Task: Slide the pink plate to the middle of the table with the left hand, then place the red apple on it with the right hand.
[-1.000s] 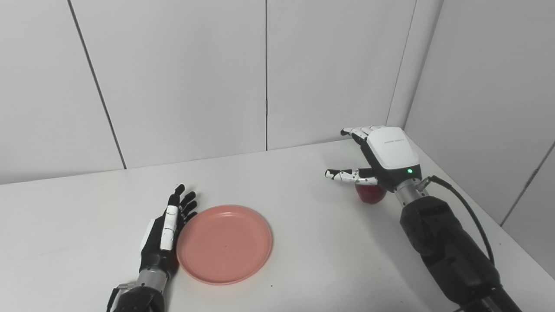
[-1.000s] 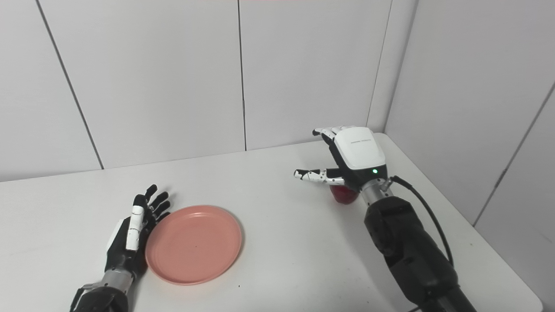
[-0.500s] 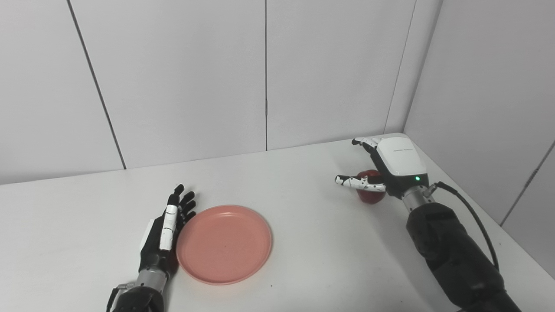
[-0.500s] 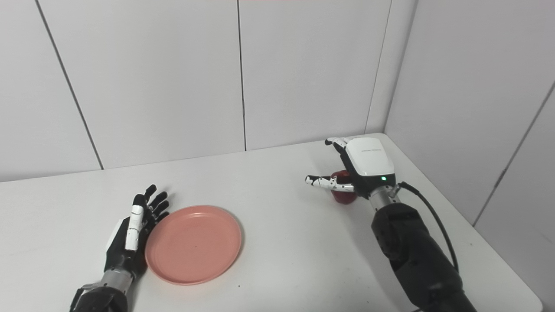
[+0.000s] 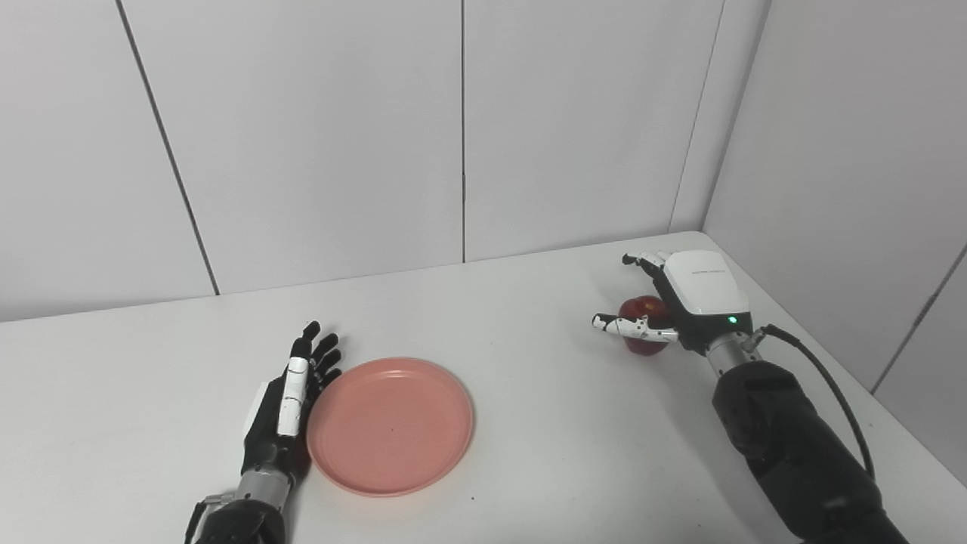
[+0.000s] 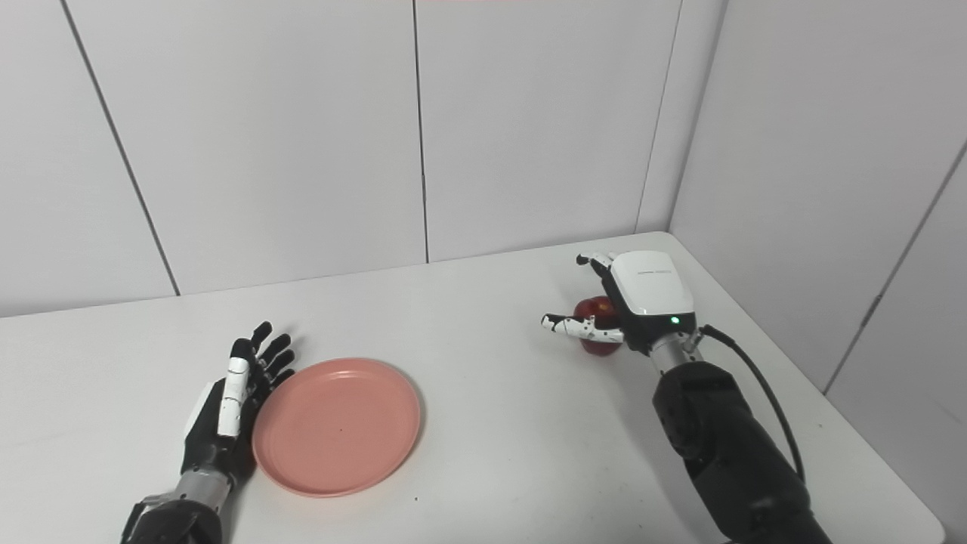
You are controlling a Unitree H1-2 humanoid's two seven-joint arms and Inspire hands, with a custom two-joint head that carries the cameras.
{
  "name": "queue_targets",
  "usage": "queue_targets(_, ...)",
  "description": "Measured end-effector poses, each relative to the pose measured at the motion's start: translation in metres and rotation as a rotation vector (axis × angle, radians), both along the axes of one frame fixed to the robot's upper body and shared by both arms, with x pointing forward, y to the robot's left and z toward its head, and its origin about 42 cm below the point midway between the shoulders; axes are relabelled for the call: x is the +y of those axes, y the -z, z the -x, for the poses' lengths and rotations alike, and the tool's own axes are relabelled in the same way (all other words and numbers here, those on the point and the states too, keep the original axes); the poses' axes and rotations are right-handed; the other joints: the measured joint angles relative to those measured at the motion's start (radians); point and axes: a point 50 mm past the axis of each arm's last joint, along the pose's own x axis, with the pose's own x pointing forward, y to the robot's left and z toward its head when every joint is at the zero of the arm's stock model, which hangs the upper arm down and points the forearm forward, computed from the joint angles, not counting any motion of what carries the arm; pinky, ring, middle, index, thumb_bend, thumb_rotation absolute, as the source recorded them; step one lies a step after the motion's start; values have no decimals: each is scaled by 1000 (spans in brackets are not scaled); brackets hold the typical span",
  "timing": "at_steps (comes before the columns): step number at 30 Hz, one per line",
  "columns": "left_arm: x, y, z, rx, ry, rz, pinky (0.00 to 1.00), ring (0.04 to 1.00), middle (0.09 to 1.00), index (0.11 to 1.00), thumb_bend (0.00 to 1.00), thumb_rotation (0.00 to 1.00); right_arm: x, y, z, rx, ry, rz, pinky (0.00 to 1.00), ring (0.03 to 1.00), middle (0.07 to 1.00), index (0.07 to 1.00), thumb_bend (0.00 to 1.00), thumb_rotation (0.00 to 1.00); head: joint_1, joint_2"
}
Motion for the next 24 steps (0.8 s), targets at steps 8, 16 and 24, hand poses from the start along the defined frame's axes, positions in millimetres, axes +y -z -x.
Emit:
queue_targets(8, 0, 0, 0, 0, 5, 0, 939, 949, 946, 976, 744, 964, -4, 10, 1, 18, 21, -20, 731, 776, 782, 764, 793, 939, 3, -2)
queue_targets(16, 0, 0, 0, 0, 6, 0, 902, 934, 934, 970, 749, 964, -7, 17, 2, 40, 37, -29, 725, 783, 784, 769, 789, 930, 15, 3)
queue_targets(24, 0, 0, 0, -1, 2, -4, 908, 933, 932, 972, 748, 961, -12, 29, 4, 68, 57, -48, 719, 773, 780, 765, 778, 887, 17, 1)
